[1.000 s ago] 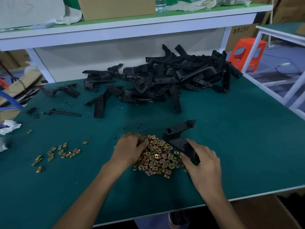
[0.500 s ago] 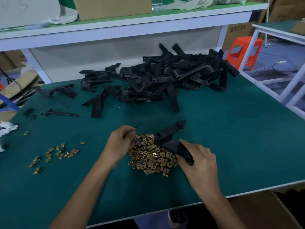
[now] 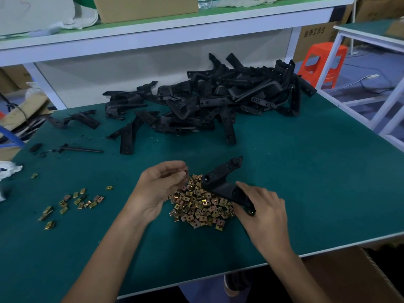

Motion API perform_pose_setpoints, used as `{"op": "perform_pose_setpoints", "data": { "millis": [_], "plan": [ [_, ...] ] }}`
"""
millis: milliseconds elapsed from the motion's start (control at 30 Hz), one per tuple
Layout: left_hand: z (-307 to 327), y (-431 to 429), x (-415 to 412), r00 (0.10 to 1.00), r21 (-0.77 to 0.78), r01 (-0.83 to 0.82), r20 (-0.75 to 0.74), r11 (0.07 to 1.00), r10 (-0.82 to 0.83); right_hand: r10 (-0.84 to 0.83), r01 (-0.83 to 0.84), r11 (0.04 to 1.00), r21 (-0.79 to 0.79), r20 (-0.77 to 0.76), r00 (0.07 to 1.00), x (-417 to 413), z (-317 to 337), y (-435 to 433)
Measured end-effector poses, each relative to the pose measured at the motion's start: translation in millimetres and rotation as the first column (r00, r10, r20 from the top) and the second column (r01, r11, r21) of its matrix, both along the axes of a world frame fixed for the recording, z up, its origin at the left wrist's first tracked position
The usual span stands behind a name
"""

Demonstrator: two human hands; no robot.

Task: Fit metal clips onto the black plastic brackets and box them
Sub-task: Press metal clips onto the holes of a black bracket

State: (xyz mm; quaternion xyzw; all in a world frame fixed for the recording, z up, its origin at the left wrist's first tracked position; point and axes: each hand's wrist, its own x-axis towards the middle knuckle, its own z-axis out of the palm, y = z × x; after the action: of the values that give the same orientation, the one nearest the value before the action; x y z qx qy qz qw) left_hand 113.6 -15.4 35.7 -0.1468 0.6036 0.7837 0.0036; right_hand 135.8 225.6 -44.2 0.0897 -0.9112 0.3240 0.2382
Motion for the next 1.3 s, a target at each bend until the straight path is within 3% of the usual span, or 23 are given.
{"op": "perform_pose_setpoints", "data": {
  "millis": [533, 867, 1300],
  "plan": [
    [-1.5, 9.8, 7.8, 0.998, -0.189, 0.018, -0.054, 0.982, -0.028, 0.013, -0.013, 1.000, 0.005, -0.021, 1.000, -0.6, -3.2, 0.1],
    [14.3, 13.8, 14.0, 0.968, -0.408, 0.168, -0.101, 0.897, -0.228, 0.025, -0.024, 0.999, 0.024, -0.054, 0.998, 2.2, -1.0, 0.1],
    [27.0, 5.9, 5.9, 0.925, -0.527, 0.338, 0.031, 0.780, -0.379, 0.054, -0.037, 0.990, 0.134, -0.126, 0.991, 1.2, -4.0, 1.3]
  ]
}}
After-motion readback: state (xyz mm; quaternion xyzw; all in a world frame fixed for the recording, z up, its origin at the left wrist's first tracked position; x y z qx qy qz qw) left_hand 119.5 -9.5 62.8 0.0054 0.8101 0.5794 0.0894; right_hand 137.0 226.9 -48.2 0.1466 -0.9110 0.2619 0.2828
